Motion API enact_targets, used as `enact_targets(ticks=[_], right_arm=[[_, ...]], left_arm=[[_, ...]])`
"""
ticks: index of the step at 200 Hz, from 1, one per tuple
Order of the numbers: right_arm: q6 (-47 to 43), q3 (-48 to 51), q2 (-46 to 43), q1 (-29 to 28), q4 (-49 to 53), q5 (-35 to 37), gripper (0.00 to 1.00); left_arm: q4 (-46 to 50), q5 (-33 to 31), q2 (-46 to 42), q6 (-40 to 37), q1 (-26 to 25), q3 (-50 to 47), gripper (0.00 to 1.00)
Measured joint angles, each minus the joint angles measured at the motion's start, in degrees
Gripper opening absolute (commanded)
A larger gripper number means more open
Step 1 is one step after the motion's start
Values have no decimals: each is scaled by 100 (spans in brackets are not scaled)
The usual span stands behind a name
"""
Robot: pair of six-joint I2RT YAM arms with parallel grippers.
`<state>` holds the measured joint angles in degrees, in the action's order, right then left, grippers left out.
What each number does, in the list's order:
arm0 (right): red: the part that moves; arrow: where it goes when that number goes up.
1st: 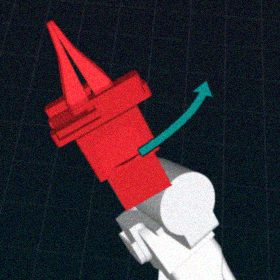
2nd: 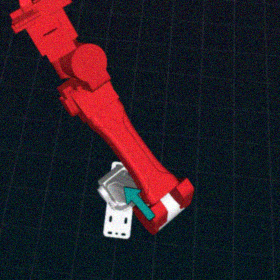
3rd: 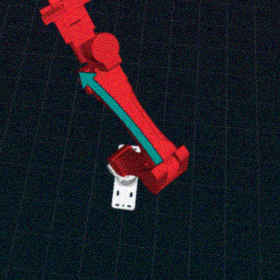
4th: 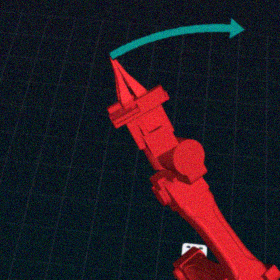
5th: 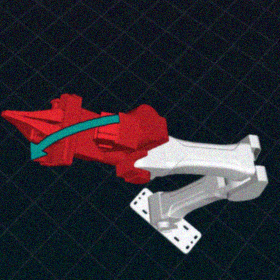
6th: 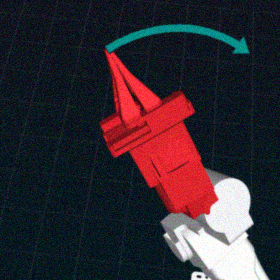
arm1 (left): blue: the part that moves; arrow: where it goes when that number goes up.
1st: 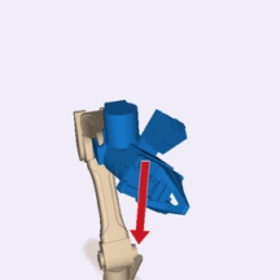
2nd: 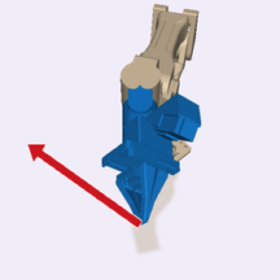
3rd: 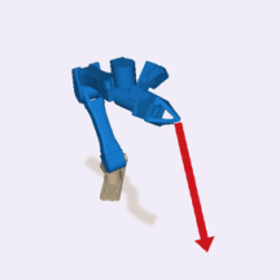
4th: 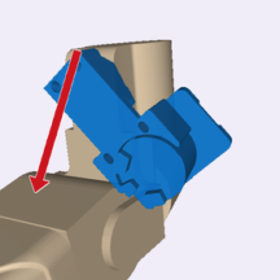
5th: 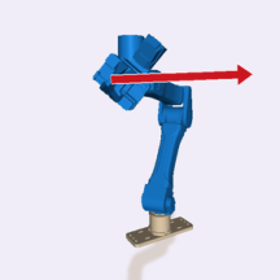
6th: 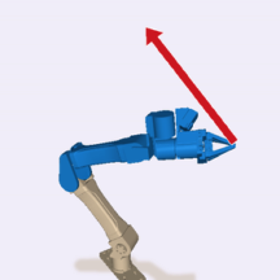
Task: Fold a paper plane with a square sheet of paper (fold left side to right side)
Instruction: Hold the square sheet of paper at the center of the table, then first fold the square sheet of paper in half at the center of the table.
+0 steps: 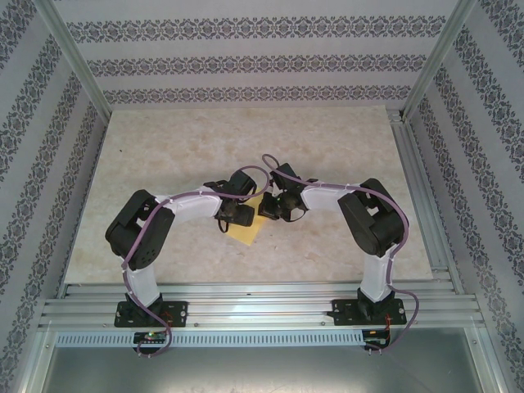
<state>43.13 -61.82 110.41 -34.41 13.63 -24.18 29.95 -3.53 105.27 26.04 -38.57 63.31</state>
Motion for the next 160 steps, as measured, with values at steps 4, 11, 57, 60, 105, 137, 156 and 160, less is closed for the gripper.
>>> enact_targets(ticks=[4,11,57,60,105,137,156,160], right_arm=[[-17,0,0,0,2,2,2],[-42,0,2,0,2,4,2],[-138,0,11,0,4,11,2],[-146,0,11,0,4,11,2],[-262,-26,17,0,50,13,2],[-299,-44,24,0,90,20,2],[-337,-61,26,-9,111,42,2],[-343,-68,28,-11,120,50,2]], left_arm=[[15,2,0,-2,-9,13,71],[55,7,0,-2,-11,42,72],[365,92,9,-9,68,188,77],[385,96,9,-9,81,192,78],[492,170,76,-24,321,407,81],[505,129,188,-48,409,621,81],[505,105,275,-66,444,638,81],[505,103,304,-70,444,638,81]])
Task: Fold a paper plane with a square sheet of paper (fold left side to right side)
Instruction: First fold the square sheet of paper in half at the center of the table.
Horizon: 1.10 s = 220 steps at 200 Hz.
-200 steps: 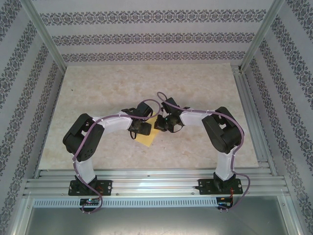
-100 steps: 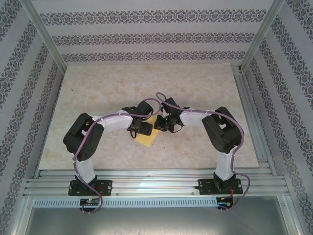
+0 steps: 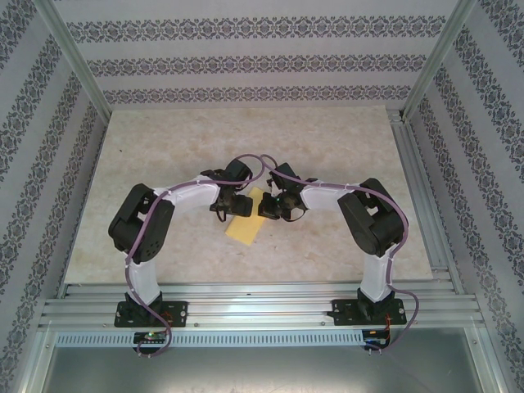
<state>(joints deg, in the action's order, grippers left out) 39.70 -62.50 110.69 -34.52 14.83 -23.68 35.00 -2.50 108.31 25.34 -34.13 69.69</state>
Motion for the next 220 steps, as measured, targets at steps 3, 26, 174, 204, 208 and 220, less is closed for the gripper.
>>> enact_targets(ticks=[3,26,174,204,208,220], right_arm=[[-7,-2,0,0,9,4,2],[-44,-2,0,0,15,7,2],[-72,-13,15,-61,-44,83,2],[-81,-13,15,-63,-50,92,2],[-81,-13,15,-63,-48,92,2],[-81,-13,15,-63,-48,92,2]], left_arm=[[0,-11,20,-2,2,0,81],[0,-101,92,-48,0,2,81],[-105,-721,-151,-129,-48,-323,94],[-68,-890,-190,-129,-48,-354,95],[-63,-903,-195,-129,-48,-358,96],[-63,-953,-216,-129,-48,-387,96]])
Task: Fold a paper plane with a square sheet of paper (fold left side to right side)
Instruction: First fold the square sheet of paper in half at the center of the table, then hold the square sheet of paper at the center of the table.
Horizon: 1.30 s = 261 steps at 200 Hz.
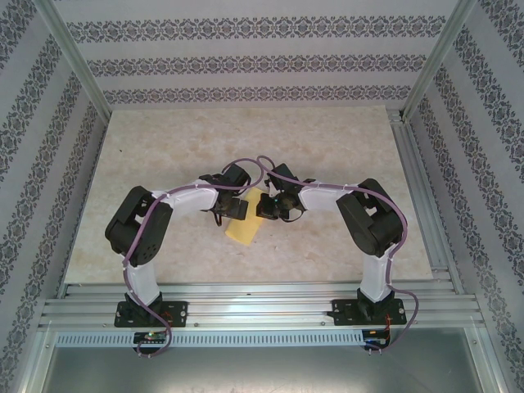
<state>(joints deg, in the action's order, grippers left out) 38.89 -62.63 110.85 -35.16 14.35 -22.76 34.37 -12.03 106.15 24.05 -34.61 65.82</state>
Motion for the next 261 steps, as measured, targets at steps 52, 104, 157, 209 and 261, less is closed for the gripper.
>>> enact_targets(ticks=[52,104,157,209,261], right_arm=[[0,0,2,0,-2,0,2],[0,-4,4,0,-2,-2,2],[0,-7,7,0,-2,-2,2],[-2,-26,11,0,22,-2,2],[-2,-59,28,0,63,-4,2]], left_arm=[[2,-186,-109,0,4,-133,97],[35,-267,-341,-9,157,-415,98],[341,-120,-988,-87,592,-905,99],[52,1137,-2190,17,831,-1016,83],[-765,2583,-1318,372,807,-1019,40]])
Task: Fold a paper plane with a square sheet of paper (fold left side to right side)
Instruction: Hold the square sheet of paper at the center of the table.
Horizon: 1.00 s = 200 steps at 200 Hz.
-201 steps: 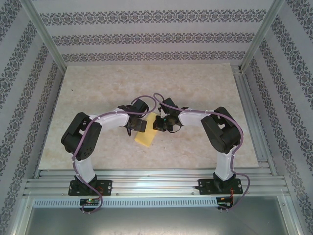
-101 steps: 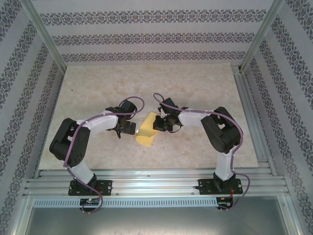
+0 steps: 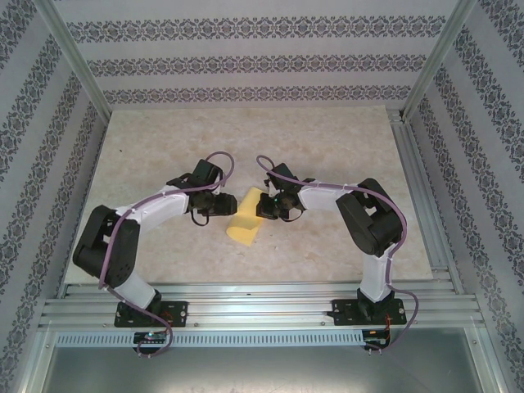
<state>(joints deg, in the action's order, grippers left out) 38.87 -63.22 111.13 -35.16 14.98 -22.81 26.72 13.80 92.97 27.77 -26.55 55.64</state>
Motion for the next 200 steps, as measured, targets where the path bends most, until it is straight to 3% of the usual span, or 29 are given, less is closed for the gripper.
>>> enact_targets(ticks=[64,137,200], right_arm=[[0,-17,9,0,26,0,2],[0,-35,15,0,42,-9,2],[-2,-35,15,0,42,-9,2]], left_arm=[[-326,474,229,146,-52,2,19],[-531,776,713,146,-208,122,17],[-531,619,953,101,-212,114,15]])
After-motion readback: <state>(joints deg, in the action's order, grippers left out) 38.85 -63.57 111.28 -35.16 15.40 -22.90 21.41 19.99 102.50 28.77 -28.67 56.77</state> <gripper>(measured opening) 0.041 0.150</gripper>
